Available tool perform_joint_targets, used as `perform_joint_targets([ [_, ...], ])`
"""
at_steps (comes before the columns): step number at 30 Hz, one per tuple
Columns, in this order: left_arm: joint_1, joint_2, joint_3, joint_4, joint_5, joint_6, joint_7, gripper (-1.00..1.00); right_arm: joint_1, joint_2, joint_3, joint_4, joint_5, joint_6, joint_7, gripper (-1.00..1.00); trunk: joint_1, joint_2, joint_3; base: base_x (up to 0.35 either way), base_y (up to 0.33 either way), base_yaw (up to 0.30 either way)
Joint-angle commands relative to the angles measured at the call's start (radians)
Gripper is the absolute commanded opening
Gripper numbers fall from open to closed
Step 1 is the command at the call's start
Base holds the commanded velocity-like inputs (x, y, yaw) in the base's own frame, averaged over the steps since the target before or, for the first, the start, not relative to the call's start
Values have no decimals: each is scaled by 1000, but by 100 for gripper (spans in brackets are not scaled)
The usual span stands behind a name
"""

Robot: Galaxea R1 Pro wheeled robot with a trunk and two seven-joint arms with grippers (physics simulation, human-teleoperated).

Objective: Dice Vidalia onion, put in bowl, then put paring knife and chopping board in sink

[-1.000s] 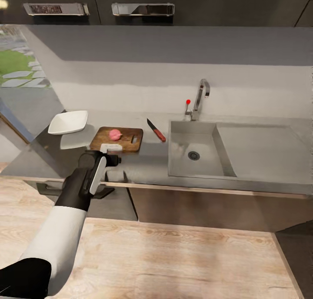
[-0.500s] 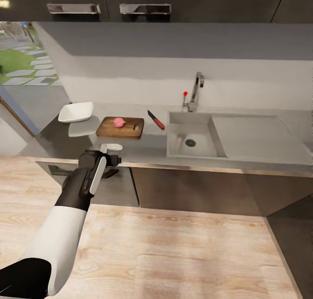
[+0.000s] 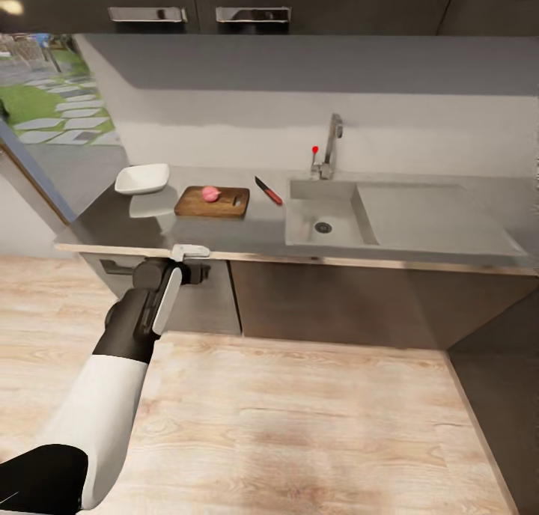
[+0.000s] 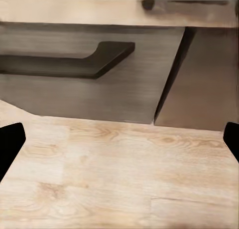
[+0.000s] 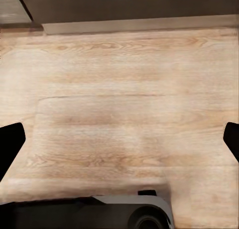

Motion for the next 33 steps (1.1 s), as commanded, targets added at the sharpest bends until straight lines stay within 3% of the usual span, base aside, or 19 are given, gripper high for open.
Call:
perform_joint_targets([
  [1,0,1,-1,-19,8,4,8,100,0,0,4,-2,-11,-1,6,100,0,-2,-2,-336,0,0],
  [5,2,7,-1,-114,10,6,8,100,0,0,4,-2,-11,-1,6,100,0,-2,-2,-234,0,0],
  [14,9,10,-1,-137,12,6,8,100,0,0,4,-2,-11,-1,6,100,0,-2,-2,-16,0,0],
  [18,29,25,-2,-140,15,5,7,100,0,0,3,-2,-11,0,6,100,0,-2,-2,-1,0,0],
  [25,118,33,-3,-183,15,0,6,100,0,0,2,-2,-11,1,6,100,0,-2,-2,0,0,0],
  [26,172,34,-3,-235,15,-2,7,100,0,0,2,-2,-11,1,6,100,0,-2,-2,0,0,0],
  [33,273,37,-3,-309,15,-35,8,100,0,0,2,-2,-11,1,6,100,0,-2,-2,0,0,0],
])
